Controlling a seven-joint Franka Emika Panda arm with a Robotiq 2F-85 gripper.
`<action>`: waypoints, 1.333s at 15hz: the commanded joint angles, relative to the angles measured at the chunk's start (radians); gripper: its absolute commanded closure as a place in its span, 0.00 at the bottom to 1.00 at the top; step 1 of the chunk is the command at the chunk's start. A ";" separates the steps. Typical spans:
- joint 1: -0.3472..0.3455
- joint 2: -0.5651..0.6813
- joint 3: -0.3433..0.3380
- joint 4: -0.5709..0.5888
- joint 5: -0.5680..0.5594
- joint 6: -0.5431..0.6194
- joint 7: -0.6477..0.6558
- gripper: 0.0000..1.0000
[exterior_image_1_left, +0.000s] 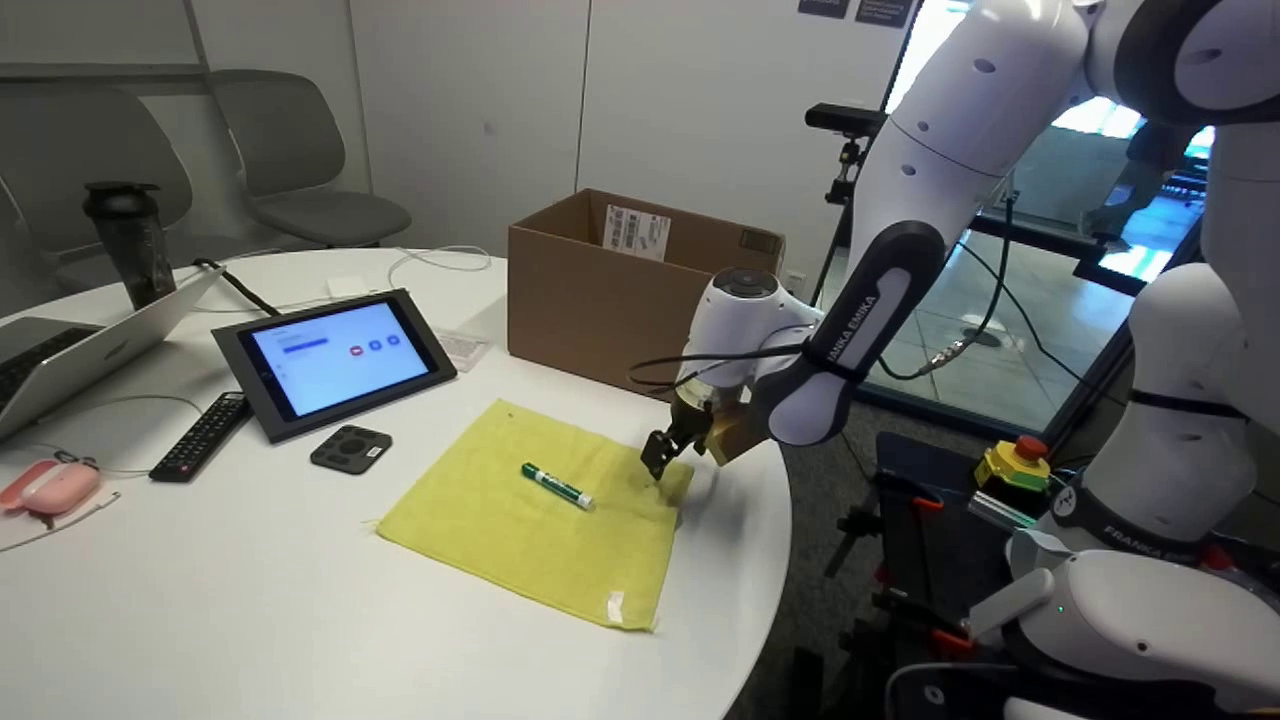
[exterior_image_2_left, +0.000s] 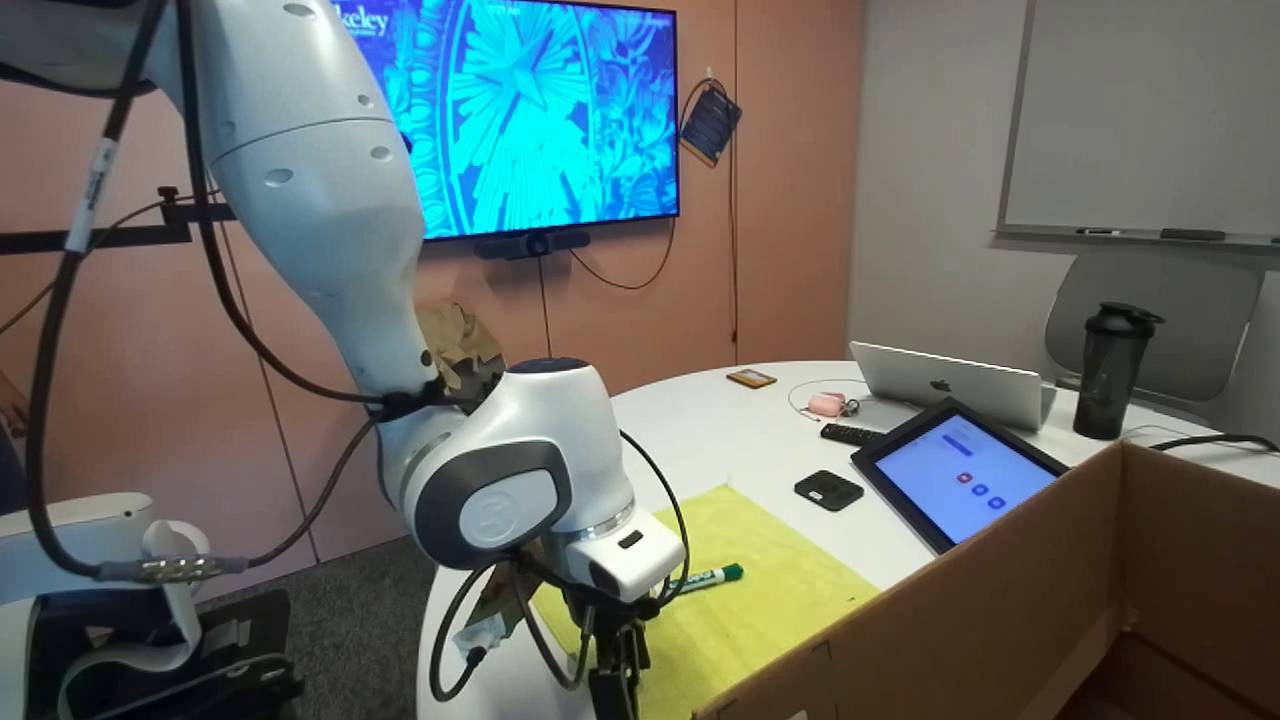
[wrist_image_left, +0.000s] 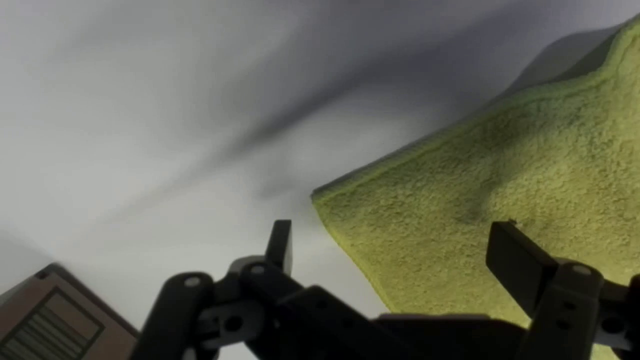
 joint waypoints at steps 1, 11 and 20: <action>-0.032 -0.006 0.029 -0.036 0.091 0.086 -0.044 0.00; -0.262 0.034 0.255 0.002 0.214 0.073 -0.311 0.00; -0.294 0.070 0.244 0.050 0.206 0.070 -0.397 0.00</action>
